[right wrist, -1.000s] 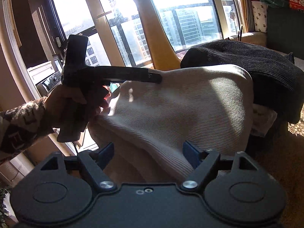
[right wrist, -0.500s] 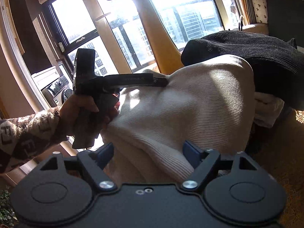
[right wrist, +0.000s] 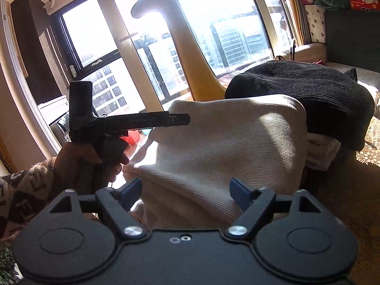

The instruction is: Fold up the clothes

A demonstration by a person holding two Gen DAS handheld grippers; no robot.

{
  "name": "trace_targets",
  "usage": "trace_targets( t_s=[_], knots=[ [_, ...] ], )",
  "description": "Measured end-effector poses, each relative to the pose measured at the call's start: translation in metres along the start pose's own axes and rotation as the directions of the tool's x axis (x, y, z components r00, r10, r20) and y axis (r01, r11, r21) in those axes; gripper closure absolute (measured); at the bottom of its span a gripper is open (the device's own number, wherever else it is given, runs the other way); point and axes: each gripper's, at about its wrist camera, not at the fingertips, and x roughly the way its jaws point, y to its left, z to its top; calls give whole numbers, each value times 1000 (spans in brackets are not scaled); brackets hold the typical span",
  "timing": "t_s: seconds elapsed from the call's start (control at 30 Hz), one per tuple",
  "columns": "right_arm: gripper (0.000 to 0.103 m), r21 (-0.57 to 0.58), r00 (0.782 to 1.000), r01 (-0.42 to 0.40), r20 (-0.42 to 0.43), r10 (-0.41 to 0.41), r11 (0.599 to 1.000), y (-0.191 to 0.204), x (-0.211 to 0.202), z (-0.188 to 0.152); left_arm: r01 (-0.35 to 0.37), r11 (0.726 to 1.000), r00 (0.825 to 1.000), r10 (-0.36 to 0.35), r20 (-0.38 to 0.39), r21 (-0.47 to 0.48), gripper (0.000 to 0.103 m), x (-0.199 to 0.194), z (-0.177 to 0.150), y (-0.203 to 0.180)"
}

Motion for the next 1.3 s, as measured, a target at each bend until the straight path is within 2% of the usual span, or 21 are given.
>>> trace_targets(
  t_s=[0.43,0.67,0.97,1.1,1.2,1.3],
  knots=[
    [0,19,996,61,66,-62,998,3,-59,-8,7,1000,1000,-6,30,-9,0,-80,-18,-25],
    [0,35,990,82,111,-85,996,2,-97,-20,-15,999,999,14,52,32,0,-118,-31,-53],
    [0,117,977,99,179,-119,988,-15,-156,-41,19,998,998,-22,56,53,0,-152,-41,-93],
    [0,129,968,122,202,-147,984,-19,-184,-50,50,997,997,-54,50,67,0,-161,-46,-117],
    [0,138,951,182,226,-210,974,-23,-208,-57,73,994,995,-77,56,80,0,-170,-47,-140],
    [0,173,927,245,245,-283,954,-31,-232,-67,87,987,993,-98,73,138,0,-177,-48,-171]
  ],
)
